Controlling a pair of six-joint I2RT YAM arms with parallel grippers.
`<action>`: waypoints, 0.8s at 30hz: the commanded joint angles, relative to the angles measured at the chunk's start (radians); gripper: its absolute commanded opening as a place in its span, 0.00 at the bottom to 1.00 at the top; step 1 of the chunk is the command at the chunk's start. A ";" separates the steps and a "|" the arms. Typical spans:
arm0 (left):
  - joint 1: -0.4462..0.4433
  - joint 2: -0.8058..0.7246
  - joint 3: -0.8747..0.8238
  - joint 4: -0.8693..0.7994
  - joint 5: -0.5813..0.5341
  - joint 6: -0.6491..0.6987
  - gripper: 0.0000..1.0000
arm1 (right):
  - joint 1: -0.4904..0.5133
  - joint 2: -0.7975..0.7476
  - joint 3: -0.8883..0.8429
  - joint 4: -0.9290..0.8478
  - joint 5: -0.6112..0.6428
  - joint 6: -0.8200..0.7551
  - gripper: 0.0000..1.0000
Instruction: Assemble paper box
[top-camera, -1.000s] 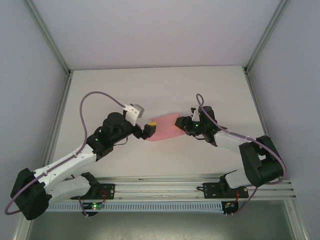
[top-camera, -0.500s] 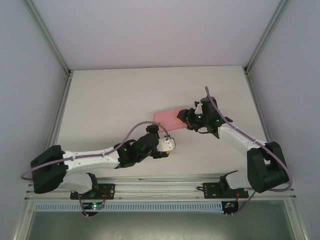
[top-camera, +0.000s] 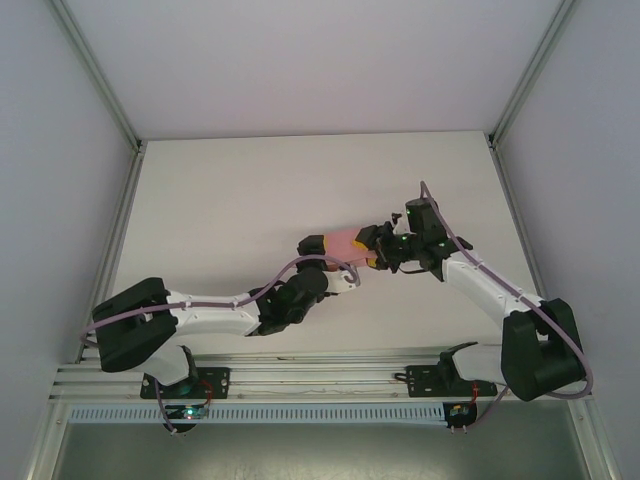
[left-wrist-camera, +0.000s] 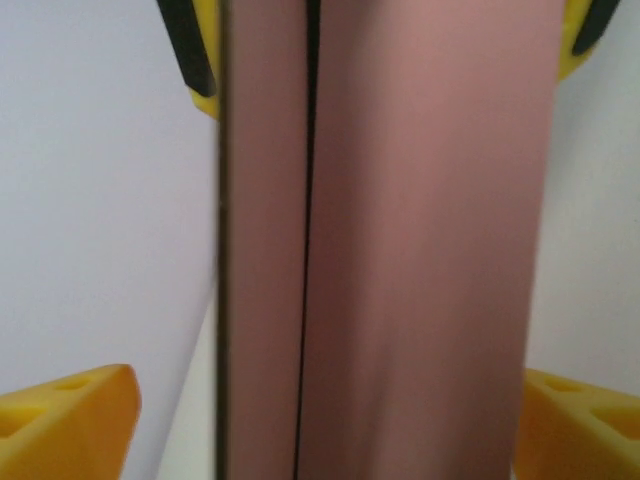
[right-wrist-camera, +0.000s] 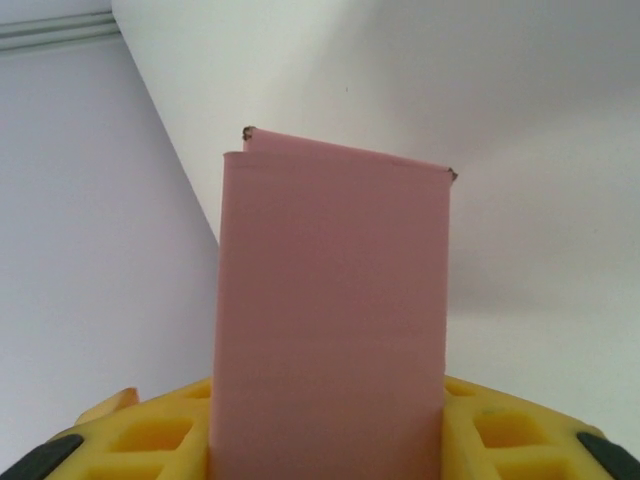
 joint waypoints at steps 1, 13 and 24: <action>-0.010 -0.017 -0.019 0.078 0.000 0.000 0.85 | -0.012 -0.025 -0.008 -0.003 -0.057 0.038 0.41; -0.011 -0.029 0.016 -0.041 0.034 -0.024 0.49 | -0.024 -0.011 -0.018 0.004 -0.107 0.016 0.50; 0.034 -0.092 0.068 -0.303 0.174 -0.167 0.41 | -0.037 -0.109 -0.004 -0.150 0.082 -0.203 0.98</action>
